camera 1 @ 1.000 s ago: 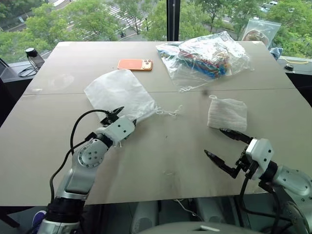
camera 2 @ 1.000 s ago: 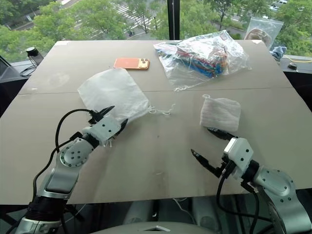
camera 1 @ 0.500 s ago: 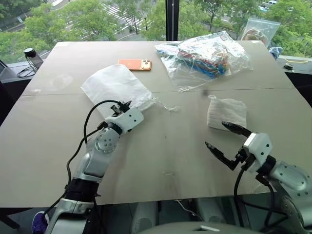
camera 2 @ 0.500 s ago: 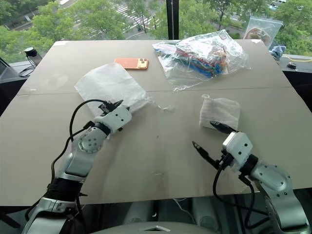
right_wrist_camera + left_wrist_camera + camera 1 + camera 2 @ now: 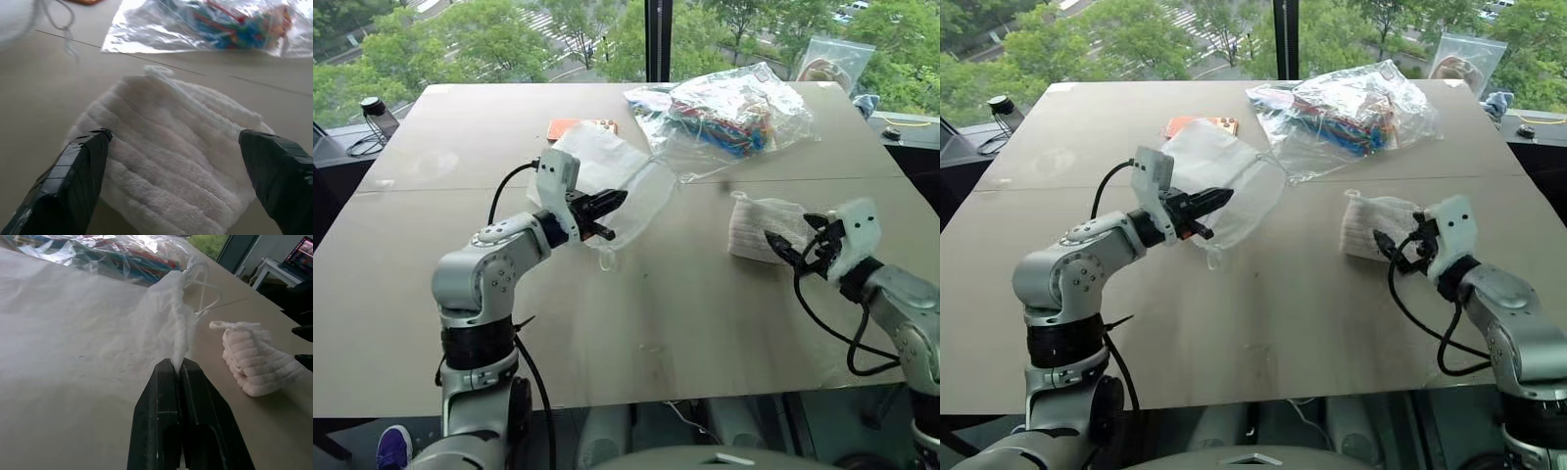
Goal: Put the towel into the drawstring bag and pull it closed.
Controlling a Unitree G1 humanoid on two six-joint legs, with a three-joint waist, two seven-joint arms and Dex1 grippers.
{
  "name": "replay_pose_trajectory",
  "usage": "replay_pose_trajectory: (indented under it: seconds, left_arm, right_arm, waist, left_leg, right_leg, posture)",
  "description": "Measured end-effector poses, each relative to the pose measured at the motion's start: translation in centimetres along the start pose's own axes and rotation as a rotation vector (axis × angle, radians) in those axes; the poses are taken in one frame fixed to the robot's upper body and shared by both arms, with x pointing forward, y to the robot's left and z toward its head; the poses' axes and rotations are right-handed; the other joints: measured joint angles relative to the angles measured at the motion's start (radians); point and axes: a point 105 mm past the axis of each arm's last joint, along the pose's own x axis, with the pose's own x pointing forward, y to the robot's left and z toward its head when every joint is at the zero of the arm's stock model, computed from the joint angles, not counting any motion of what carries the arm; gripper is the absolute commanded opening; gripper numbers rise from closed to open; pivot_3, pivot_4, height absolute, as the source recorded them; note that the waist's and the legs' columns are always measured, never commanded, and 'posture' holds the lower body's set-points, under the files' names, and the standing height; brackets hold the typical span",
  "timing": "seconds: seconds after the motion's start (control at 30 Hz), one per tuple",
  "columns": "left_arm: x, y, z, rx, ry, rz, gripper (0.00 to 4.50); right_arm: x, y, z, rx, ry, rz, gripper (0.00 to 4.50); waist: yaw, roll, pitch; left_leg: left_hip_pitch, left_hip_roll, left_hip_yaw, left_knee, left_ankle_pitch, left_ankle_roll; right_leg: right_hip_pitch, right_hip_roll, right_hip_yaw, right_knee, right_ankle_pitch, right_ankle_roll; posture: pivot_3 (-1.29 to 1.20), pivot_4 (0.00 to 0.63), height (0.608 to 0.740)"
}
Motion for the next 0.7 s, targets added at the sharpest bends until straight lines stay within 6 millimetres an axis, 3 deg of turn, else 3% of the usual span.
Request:
replay_pose_trajectory:
  seconds: [0.1,0.2,0.33,0.43,0.63,0.7]
  left_arm:
    - [0.3,-0.2,0.2,-0.026,-0.010,0.009,0.03]
    - [0.4,-0.3,0.3,-0.028,-0.010,0.020,0.03]
    - [0.6,-0.2,0.1,-0.022,-0.003,0.040,0.03]
    - [0.7,-0.1,0.2,-0.024,-0.010,0.051,0.00]
    - [0.8,-0.1,0.7,-0.017,-0.025,0.060,0.00]
    - [0.9,-0.1,1.2,-0.012,-0.034,0.060,0.00]
  right_arm:
    - [2.6,-1.8,-1.0,0.098,0.074,-0.090,4.50]
    - [4.5,-0.9,-2.3,0.167,0.160,-0.036,4.50]
    - [5.8,-0.3,-2.5,0.203,0.207,0.031,4.50]
    - [6.7,0.0,-2.9,0.183,0.230,0.073,3.63]
    - [6.7,1.9,-3.1,0.125,0.205,0.191,0.73]
    - [6.4,2.4,-3.1,0.083,0.179,0.212,0.05]
  waist:
    - [-0.007,0.000,0.000]
    - [-0.012,0.000,0.000]
    - [-0.024,-0.005,-0.003]
    - [-0.037,-0.013,-0.008]
    - [-0.043,-0.014,-0.009]
    - [-0.043,-0.014,-0.009]
  left_leg:
    - [0.000,0.000,0.000,0.000,0.000,0.000]
    - [0.000,0.000,0.000,-0.001,0.000,0.000]
    - [0.002,0.001,0.001,-0.001,0.000,0.000]
    - [0.007,0.001,0.001,-0.001,0.000,0.000]
    - [0.015,0.002,0.000,-0.003,0.000,0.000]
    - [0.016,0.002,0.000,-0.004,0.000,0.000]
  right_leg:
    - [0.000,0.000,0.000,0.000,0.000,0.000]
    - [0.000,0.000,0.000,0.000,0.000,0.000]
    - [0.001,0.001,0.002,0.000,0.000,0.000]
    - [0.004,0.002,0.002,0.000,0.000,0.000]
    - [0.012,0.003,0.002,0.000,-0.002,0.003]
    - [0.012,0.003,0.002,-0.001,-0.002,0.003]
  posture:
    - [0.00,0.150,0.740]
    - [0.00,0.150,0.740]
    - [0.00,0.150,0.740]
    - [0.00,0.150,0.740]
    - [0.00,0.150,0.740]
    - [0.00,0.150,0.740]
